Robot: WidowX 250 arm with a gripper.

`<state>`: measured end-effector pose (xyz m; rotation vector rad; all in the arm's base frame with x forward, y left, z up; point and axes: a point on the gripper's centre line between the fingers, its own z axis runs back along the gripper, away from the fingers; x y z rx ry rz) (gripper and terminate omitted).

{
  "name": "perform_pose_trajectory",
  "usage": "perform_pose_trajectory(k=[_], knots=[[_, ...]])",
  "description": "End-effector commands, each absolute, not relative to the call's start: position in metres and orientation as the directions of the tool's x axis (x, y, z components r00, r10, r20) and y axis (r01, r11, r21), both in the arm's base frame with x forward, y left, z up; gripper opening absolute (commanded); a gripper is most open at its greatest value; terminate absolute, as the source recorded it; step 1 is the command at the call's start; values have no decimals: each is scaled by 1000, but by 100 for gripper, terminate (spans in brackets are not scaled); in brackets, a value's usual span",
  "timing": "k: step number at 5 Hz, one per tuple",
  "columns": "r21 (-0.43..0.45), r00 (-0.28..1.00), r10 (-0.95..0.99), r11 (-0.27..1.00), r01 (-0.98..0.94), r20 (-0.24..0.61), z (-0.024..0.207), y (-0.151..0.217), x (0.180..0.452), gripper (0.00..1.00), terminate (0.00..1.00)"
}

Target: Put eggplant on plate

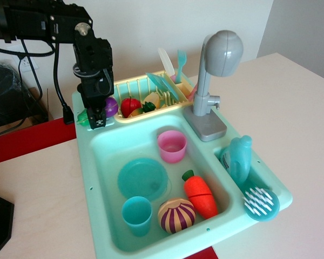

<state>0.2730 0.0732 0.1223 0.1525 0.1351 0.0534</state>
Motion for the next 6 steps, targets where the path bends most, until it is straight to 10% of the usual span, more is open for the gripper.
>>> perform_pose_trajectory(k=[1,6], knots=[[177,998,52,983,-46,-26,143,68,271,0,0],[204,998,-56,978,47,37,152,32,282,0,0]])
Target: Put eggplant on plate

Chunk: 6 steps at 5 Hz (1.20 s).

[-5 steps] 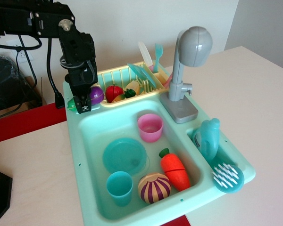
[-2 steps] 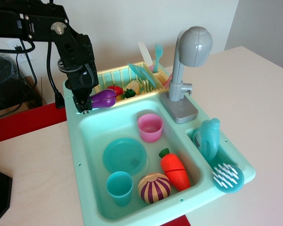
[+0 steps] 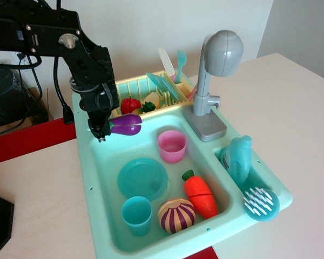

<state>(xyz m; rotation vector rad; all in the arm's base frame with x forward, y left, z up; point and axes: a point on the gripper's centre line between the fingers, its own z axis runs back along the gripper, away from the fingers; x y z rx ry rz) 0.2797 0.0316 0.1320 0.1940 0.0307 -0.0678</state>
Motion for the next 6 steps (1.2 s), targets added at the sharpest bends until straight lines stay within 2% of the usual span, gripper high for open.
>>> perform_pose_trajectory(k=[1,2,3,4,5,6], knots=[[203,997,-64,977,56,35,151,28,282,0,0],[192,990,-133,974,123,40,149,11,289,0,0],[167,968,-244,958,232,54,149,-22,298,0,0],[160,958,-282,949,271,51,147,-37,298,0,0],[151,957,-288,947,283,15,134,-41,294,0,0],[174,965,-262,949,262,-25,120,-36,290,0,100]])
